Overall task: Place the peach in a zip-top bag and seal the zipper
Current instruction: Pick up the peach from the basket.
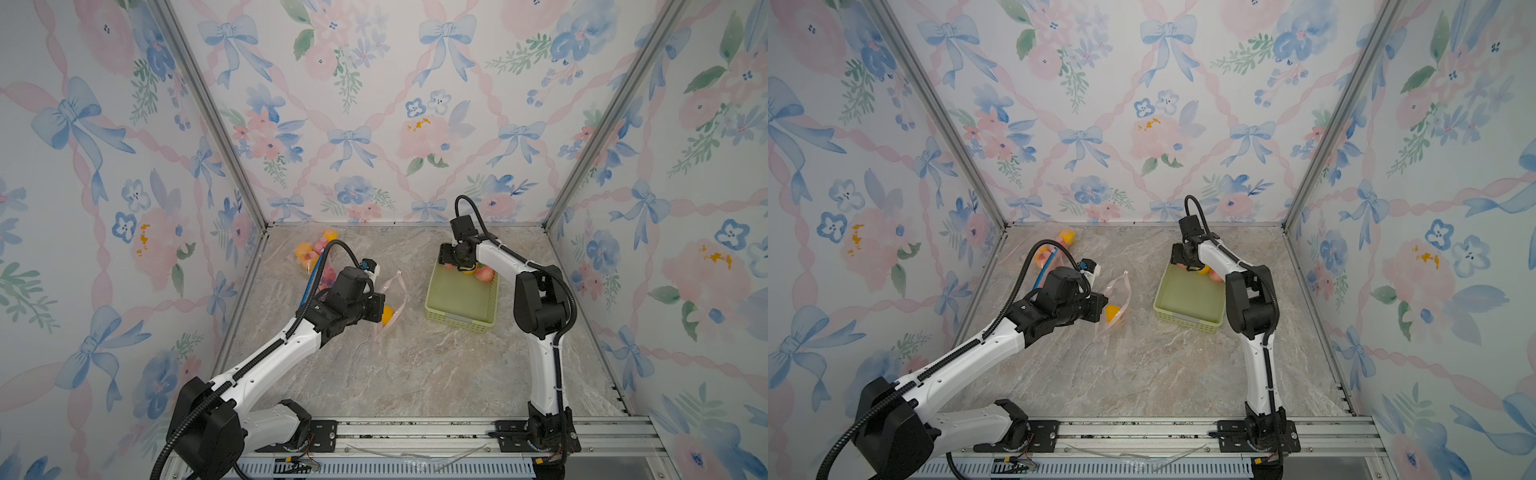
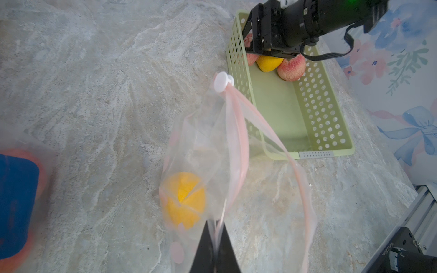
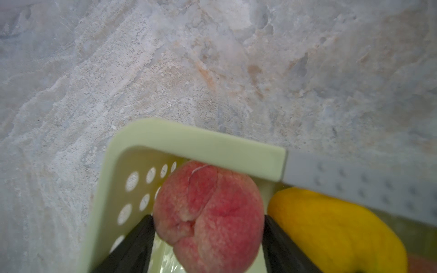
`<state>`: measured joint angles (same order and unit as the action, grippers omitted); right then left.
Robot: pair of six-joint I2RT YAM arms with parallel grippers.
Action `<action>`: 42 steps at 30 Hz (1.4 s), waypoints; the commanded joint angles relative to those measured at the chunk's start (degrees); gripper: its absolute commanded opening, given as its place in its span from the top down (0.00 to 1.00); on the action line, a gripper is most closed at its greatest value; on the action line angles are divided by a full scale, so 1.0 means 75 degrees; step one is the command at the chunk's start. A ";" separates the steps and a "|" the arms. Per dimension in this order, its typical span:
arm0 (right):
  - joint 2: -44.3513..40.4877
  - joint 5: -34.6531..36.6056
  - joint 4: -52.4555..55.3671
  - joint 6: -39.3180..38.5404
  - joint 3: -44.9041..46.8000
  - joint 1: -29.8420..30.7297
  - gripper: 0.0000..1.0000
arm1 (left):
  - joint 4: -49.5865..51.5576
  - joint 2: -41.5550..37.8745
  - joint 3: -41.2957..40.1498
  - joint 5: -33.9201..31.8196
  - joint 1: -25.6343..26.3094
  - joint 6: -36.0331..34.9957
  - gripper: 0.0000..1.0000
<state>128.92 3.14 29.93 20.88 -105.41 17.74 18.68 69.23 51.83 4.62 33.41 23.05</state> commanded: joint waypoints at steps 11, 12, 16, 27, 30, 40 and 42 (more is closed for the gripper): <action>-0.1567 -0.0243 -0.0117 -0.0126 0.1258 0.0047 0.57 | -0.0263 0.0127 -0.0090 0.0280 0.0089 0.0149 1.00; -0.1858 -0.0242 -0.0156 -0.0105 0.1508 0.0110 0.57 | -0.0283 0.0121 -0.0100 0.0296 0.0095 0.0157 1.00; -0.3088 -0.0194 -0.0240 0.0015 0.2466 0.0447 0.58 | -0.0351 0.0105 -0.0138 0.0356 0.0123 0.0158 1.00; -0.6399 -0.0302 -0.1332 0.1121 0.4619 0.2702 0.55 | -0.0393 0.0005 -0.0252 0.0286 0.0118 0.0091 1.00; -0.6897 -0.0423 -0.2204 0.1563 0.5159 0.3315 0.54 | -0.0389 0.0039 -0.0255 0.0297 0.0117 0.0079 1.00; -0.6459 -0.0524 -0.4020 0.2361 0.5677 0.4214 0.53 | -0.0392 0.0085 -0.0173 0.0394 0.0116 0.0167 1.00; -0.6191 -0.0581 -0.4158 0.2430 0.5656 0.4299 0.53 | -0.0394 0.0065 -0.0184 0.0381 0.0116 0.0196 1.00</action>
<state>79.96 -0.51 3.73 36.62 -63.70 48.93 16.36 69.82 50.54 6.79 33.91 23.29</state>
